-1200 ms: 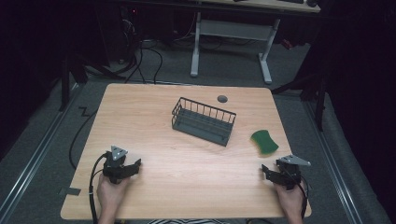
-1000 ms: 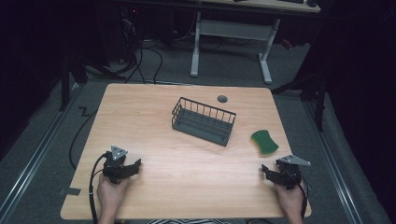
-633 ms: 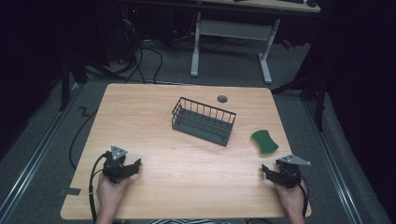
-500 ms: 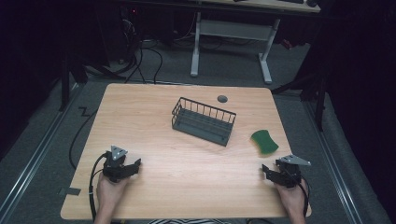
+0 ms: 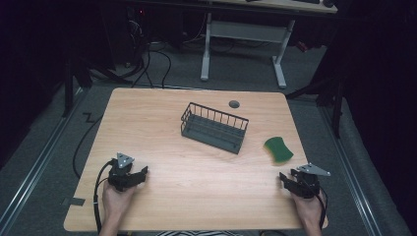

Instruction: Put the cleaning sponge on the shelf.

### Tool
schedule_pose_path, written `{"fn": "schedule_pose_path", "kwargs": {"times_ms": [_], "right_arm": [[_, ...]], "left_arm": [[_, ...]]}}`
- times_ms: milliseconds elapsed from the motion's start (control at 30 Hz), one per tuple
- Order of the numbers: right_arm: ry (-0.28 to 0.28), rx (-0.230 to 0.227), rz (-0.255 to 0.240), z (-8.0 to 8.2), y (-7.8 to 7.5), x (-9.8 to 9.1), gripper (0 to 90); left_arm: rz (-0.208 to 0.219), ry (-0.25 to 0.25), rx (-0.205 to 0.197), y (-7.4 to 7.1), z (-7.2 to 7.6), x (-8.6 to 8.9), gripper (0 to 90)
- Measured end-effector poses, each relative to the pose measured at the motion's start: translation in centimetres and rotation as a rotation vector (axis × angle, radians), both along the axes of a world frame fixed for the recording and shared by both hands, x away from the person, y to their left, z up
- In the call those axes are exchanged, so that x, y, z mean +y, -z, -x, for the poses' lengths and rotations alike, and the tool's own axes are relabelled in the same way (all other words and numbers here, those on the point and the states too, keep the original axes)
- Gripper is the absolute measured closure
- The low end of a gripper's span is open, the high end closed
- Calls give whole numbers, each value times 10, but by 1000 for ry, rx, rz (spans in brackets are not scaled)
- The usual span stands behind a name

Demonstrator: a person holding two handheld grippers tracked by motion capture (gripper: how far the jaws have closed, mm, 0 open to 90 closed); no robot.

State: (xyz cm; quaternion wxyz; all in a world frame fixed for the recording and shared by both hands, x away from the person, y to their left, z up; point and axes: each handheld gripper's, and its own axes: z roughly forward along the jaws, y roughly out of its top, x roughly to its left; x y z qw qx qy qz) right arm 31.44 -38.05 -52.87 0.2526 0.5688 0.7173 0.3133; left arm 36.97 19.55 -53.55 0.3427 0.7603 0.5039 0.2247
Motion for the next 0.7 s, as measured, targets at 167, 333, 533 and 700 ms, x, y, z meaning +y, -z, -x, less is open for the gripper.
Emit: {"fn": "schedule_pose_path", "kwargs": {"times_ms": [167, 333, 533, 700], "right_arm": [[-4, -16, -7, 3, -3, 1, 480], [-27, -35, -8, 4, -8, 5, 484], [-67, -60, 6, 2, -19, 19, 504], [-87, -59, 10, -5, -22, 31, 529]], "left_arm": [[15, 10, -11, -3, 0, 0, 364], [11, 28, -22, -11, -2, -4, 379], [33, 81, -20, -25, -11, -17, 418], [31, 106, -4, -31, -19, -27, 430]]}}
